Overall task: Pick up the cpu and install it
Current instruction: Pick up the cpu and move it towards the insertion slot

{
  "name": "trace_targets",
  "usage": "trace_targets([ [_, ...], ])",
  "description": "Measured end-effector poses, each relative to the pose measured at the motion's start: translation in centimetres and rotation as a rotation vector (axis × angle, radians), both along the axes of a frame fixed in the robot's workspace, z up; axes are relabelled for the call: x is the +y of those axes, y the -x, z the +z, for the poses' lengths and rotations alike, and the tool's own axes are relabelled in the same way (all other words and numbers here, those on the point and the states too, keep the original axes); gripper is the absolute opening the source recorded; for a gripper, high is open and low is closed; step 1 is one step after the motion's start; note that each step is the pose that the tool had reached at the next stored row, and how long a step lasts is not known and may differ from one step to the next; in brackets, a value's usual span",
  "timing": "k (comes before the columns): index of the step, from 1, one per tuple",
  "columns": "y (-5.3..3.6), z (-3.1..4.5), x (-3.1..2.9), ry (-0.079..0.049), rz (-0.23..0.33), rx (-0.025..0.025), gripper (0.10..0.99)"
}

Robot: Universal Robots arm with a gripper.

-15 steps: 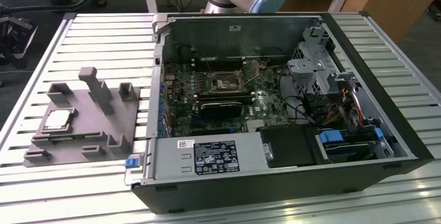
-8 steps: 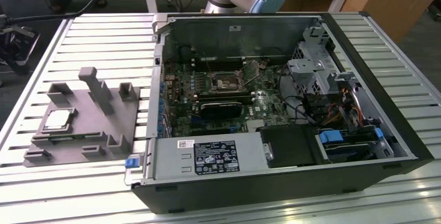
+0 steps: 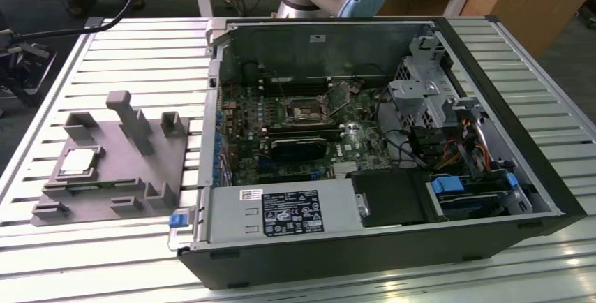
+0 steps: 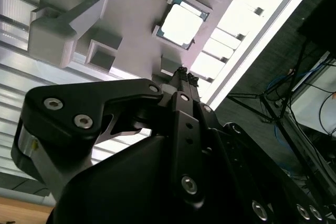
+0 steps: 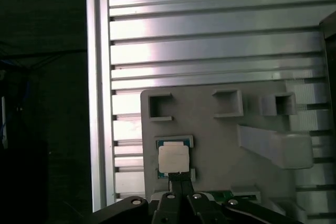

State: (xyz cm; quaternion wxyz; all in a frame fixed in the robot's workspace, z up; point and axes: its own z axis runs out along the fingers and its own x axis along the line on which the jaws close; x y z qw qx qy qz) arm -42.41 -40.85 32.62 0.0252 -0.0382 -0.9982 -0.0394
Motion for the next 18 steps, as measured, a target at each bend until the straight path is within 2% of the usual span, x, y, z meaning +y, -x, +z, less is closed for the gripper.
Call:
trace_targets([
  [7, 0.02, -0.83, -0.09, 0.0, 0.0, 0.0, 0.106],
  [10, 0.04, -1.84, -0.13, 0.0, 0.0, 0.0, 0.106],
  [14, 0.1, -2.64, -0.22, 0.0, 0.001, -0.0001, 0.114],
  [17, 0.2, -3.33, -0.33, 0.0, 0.003, 0.0, 0.29],
  [18, 0.2, -3.5, -0.34, 0.0, 0.006, 0.0003, 0.29],
])
